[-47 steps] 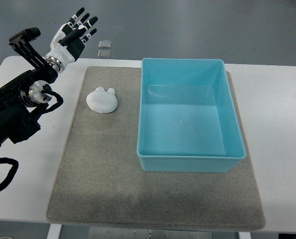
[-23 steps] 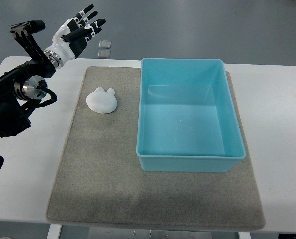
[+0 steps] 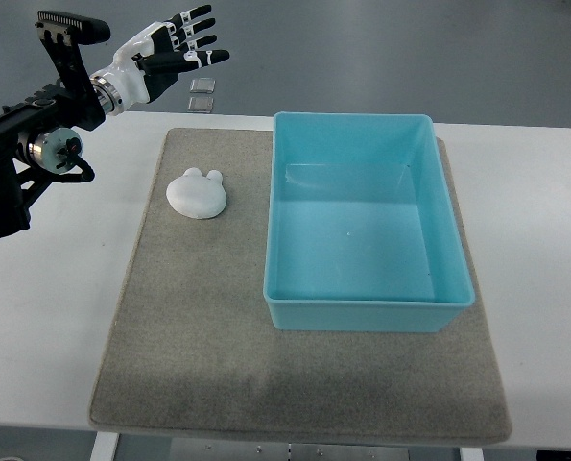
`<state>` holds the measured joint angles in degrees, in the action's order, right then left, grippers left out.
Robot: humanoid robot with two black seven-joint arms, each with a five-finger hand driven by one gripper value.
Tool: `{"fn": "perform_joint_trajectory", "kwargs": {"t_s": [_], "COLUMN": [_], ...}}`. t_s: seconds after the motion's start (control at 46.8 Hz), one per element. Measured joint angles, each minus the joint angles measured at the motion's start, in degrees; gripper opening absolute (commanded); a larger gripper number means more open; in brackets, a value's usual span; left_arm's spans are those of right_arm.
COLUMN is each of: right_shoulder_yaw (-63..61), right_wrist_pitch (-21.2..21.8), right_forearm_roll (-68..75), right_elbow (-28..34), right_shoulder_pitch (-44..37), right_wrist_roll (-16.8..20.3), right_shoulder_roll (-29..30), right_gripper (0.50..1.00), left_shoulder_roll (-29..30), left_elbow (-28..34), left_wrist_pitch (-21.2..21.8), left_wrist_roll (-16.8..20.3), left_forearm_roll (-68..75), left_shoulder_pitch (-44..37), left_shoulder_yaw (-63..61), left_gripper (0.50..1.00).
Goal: Place white toy into blue box with left hand
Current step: 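Swing the left hand over the white rabbit toy, fingers pointing down, then lower the left hand onto the white rabbit toy and close fingers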
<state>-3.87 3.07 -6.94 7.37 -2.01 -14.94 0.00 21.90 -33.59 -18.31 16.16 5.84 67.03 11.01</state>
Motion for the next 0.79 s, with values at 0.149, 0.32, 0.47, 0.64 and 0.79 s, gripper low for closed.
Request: {"fn": "perform_joint_trajectory", "kwargs": {"t_s": [0.149,0.32,0.47,0.64,0.79], "right_shoulder_yaw": [0.0,0.0,0.0,0.0,0.0], "right_wrist_pitch": [0.0,0.0,0.0,0.0,0.0], "right_forearm_roll": [0.0,0.0,0.0,0.0,0.0], "right_elbow": [0.0,0.0,0.0,0.0,0.0], "right_shoulder_pitch": [0.0,0.0,0.0,0.0,0.0], "right_wrist_roll": [0.0,0.0,0.0,0.0,0.0], "right_shoulder_roll": [0.0,0.0,0.0,0.0,0.0], "right_gripper": [0.936,0.936,0.936,0.936,0.936], "left_shoulder_roll": [0.6,1.9,3.9,6.1,7.5], "left_elbow": [-0.3,-3.3,-7.0,-11.3,-14.4], "left_wrist_pitch": [-0.2,-0.2,-1.2,-4.3,-4.6], "left_wrist_roll": [0.0,0.0,-0.1,-1.3,-1.9], "left_forearm_roll": [8.9,21.8,28.5,35.9,40.8], "left_shoulder_pitch": [2.4,3.5,4.5,7.1,7.3], "left_shoulder_yaw": [-2.8,-3.2,-3.9,-8.4,-9.6], "left_gripper": [0.992,0.994,0.992,0.992,0.992]}}
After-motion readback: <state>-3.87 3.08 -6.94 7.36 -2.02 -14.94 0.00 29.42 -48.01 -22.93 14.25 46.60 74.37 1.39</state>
